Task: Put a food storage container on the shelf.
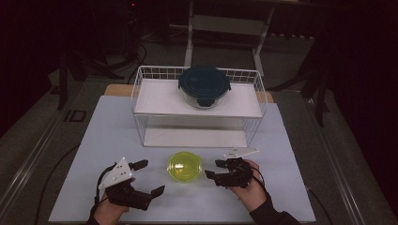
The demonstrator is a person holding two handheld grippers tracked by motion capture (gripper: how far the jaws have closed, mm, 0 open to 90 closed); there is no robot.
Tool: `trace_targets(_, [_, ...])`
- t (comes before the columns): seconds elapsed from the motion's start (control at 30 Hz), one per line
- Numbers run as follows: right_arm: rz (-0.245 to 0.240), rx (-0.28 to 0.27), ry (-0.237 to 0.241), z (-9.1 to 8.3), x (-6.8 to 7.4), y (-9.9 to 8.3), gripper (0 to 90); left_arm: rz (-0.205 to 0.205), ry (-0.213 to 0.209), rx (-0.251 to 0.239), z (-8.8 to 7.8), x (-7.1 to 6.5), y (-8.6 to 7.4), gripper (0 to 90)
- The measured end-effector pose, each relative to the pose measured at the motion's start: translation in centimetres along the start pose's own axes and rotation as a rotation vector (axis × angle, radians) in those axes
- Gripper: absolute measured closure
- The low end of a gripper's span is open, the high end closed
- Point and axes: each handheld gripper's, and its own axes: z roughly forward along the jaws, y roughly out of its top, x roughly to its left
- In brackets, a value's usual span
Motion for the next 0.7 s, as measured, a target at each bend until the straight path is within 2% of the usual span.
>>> trace_targets(0.1, [0.012, -0.013, -0.004, -0.3, 0.1, 0.3, 38.7, -0.002, 0.003, 0.006, 0.0, 0.1, 0.2, 0.0])
trace_targets(0.13, [0.032, -0.022, 0.001, -0.4, 0.0, 0.5, 38.2, -0.031, -0.001, 0.027, 0.3, 0.6, 0.9, 0.0])
trace_targets(0.2, [0.055, -0.024, 0.008, -0.4, -0.2, 0.8, 36.9, -0.069, -0.016, 0.040, 0.6, 1.1, 1.1, 0.0])
trace_targets(0.23, [0.070, -0.021, 0.017, -0.4, -0.3, 1.0, 36.3, -0.069, -0.016, 0.040, 0.6, 1.1, 1.1, 0.0])
trace_targets(0.3, [0.086, -0.021, 0.026, -0.3, -0.4, 1.1, 36.1, -0.112, -0.026, 0.047, 1.0, 1.7, 1.2, 0.0])
trace_targets(0.37, [0.115, -0.016, 0.036, -0.1, -0.6, 1.4, 35.1, -0.168, -0.061, 0.048, 1.3, 2.5, 1.3, 0.0])
trace_targets(0.47, [0.160, -0.008, 0.049, 0.5, -1.0, 1.8, 35.3, -0.241, -0.077, 0.068, 1.8, 3.6, 1.5, 0.0])
trace_targets(0.5, [0.160, -0.008, 0.049, 0.5, -1.0, 1.8, 35.3, -0.258, -0.078, 0.072, 1.9, 3.9, 1.5, 0.0])
trace_targets(0.57, [0.182, -0.001, 0.059, 0.8, -1.2, 1.9, 35.6, -0.265, -0.077, 0.094, 2.2, 4.2, 1.6, 0.0])
trace_targets(0.6, [0.211, 0.003, 0.072, 1.1, -1.4, 2.0, 36.1, -0.290, -0.086, 0.111, 2.6, 4.5, 1.6, 0.0])
trace_targets(0.63, [0.211, 0.003, 0.072, 1.1, -1.4, 2.0, 36.1, -0.290, -0.086, 0.111, 2.6, 4.5, 1.6, 0.0])
trace_targets(0.7, [0.249, 0.005, 0.082, 1.4, -1.7, 2.1, 37.3, -0.327, -0.091, 0.127, 3.1, 4.9, 1.5, 0.1])
